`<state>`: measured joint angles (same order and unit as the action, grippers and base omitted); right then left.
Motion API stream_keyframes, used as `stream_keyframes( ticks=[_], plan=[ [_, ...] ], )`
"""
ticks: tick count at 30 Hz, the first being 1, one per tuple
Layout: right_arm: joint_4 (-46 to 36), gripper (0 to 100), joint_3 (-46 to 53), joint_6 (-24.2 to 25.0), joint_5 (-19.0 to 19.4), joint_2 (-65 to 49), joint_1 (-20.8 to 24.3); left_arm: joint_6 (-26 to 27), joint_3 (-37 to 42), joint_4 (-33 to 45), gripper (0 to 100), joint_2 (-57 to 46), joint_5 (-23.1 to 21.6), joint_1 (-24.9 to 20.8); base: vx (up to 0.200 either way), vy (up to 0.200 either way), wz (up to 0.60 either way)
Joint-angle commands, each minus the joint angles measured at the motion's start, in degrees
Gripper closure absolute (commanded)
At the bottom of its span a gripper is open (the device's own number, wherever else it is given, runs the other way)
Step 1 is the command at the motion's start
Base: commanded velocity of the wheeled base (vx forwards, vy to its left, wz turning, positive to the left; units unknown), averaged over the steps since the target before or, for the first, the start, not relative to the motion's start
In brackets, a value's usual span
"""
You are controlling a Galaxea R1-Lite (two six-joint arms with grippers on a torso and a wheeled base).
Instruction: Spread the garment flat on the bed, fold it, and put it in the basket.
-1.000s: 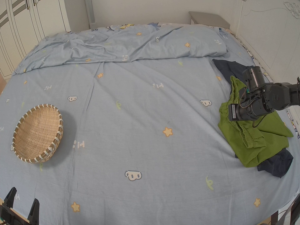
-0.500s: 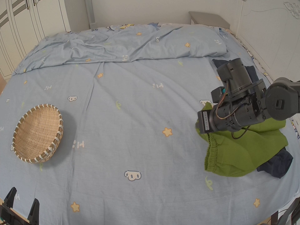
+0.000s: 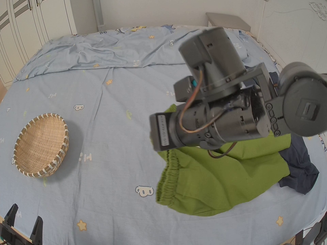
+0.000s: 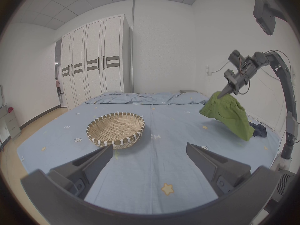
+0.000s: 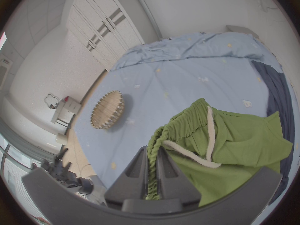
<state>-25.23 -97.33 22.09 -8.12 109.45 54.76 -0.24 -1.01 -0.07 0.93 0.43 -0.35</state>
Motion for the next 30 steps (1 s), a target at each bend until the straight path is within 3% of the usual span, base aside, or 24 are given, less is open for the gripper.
stream_keyframes(
  ticks=[1,4,11,12,24,30],
  plan=[
    [-3.5,100,-11.5,2.7,-0.3,6.8,7.4,0.0,1.0,0.0,0,-0.4,0.0,0.0,0.0,0.0,0.0],
    [-3.9,100,-15.8,2.9,-2.8,11.4,8.2,0.0,1.0,0.0,0,-0.4,0.0,0.0,0.0,0.0,0.0],
    [-3.9,100,-16.1,3.0,-3.2,13.2,7.8,0.0,1.0,0.0,0,-0.4,0.0,0.0,0.0,0.0,0.0],
    [-3.9,0,-16.3,3.0,-3.2,13.2,7.7,0.0,1.0,0.0,0,-0.4,0.0,0.0,0.0,0.0,0.0],
    [-4.0,0,-15.7,3.0,-3.1,14.7,7.9,0.0,1.0,0.1,0,-0.4,0.0,0.0,0.0,0.0,0.0],
    [-4.0,0,-9.7,3.1,-2.5,12.0,6.9,0.9,1.0,-0.4,0,-0.4,0.6,0.0,0.0,0.0,0.0]
  ],
)
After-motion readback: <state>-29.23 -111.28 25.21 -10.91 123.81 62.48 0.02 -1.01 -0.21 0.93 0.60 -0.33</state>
